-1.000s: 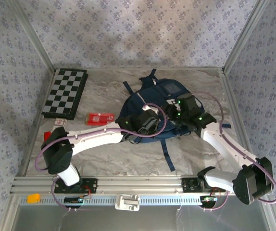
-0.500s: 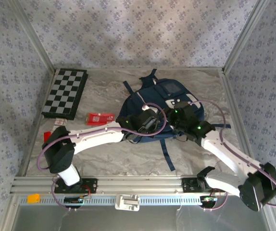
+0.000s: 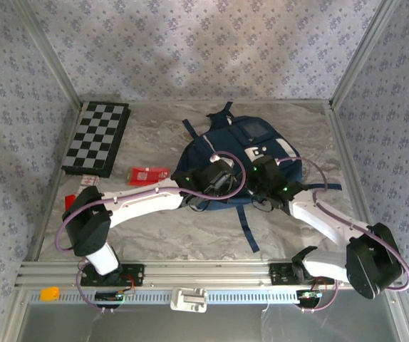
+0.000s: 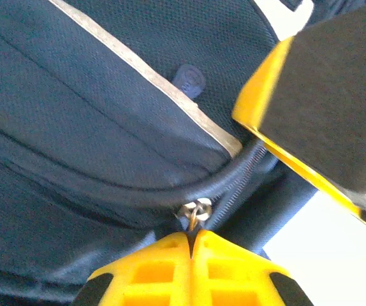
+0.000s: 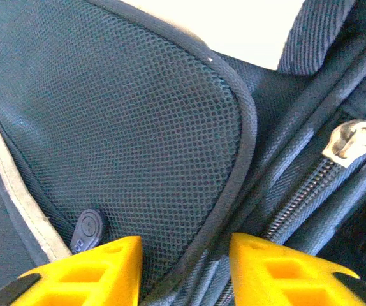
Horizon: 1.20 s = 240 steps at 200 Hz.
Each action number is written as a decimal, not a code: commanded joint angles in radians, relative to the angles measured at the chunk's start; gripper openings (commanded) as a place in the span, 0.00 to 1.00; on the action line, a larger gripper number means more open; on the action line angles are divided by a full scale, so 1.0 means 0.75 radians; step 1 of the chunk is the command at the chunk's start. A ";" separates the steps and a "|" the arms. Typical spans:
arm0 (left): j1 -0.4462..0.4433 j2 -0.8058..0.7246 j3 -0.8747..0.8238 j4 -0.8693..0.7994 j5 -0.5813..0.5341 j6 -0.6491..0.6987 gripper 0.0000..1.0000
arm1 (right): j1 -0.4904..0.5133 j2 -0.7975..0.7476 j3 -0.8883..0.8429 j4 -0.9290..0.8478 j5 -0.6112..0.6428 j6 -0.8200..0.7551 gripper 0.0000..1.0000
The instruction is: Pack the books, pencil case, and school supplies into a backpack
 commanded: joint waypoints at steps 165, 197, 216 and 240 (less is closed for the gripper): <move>0.174 -0.164 -0.128 -0.014 0.086 0.296 0.00 | -0.546 0.029 0.337 -0.352 -0.536 -0.688 0.28; 0.141 -0.144 -0.113 0.024 0.053 0.261 0.00 | -0.423 -0.148 0.276 -0.498 -0.391 -0.625 0.68; 0.141 -0.138 -0.118 0.031 0.032 0.254 0.00 | -0.391 -0.262 0.167 -0.489 -0.378 -0.521 0.75; 0.135 -0.135 -0.100 0.017 0.029 0.217 0.00 | -0.350 -0.319 0.068 -0.408 -0.356 -0.436 0.75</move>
